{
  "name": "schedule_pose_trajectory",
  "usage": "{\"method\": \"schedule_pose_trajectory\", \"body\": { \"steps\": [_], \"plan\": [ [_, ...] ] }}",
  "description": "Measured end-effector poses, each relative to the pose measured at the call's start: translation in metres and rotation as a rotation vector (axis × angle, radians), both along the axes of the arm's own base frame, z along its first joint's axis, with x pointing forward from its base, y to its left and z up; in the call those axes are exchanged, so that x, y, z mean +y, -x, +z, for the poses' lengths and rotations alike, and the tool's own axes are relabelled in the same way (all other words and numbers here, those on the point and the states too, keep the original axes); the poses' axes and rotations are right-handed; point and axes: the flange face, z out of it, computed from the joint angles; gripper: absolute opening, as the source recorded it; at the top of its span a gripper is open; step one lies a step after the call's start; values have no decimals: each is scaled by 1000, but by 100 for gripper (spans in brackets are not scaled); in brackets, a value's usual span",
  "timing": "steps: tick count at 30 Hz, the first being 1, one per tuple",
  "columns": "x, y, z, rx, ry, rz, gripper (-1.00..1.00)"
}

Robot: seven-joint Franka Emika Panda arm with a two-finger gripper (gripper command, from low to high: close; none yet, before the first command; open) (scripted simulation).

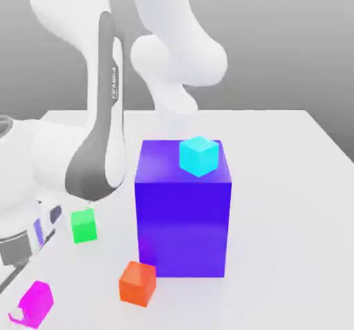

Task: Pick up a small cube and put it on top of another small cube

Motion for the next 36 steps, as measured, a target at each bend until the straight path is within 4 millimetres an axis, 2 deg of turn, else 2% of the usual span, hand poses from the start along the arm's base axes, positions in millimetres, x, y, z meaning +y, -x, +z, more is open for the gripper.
{"method": "schedule_pose_trajectory", "body": {
  "steps": [6, 16, 25, 28, 34, 35, 36],
  "plan": [
    [-8, 56, 8, 82, 50, 158, -100],
    [-15, 149, 42, 105, 49, 360, -100],
    [14, 218, 57, -7, -33, 560, -100],
    [19, 224, 44, -36, -51, 591, -100],
    [20, 226, -3, -39, -53, 595, -100],
    [21, 226, -8, -38, -52, 596, 100],
    [21, 225, -8, -37, -52, 599, 100]
  ]
}}
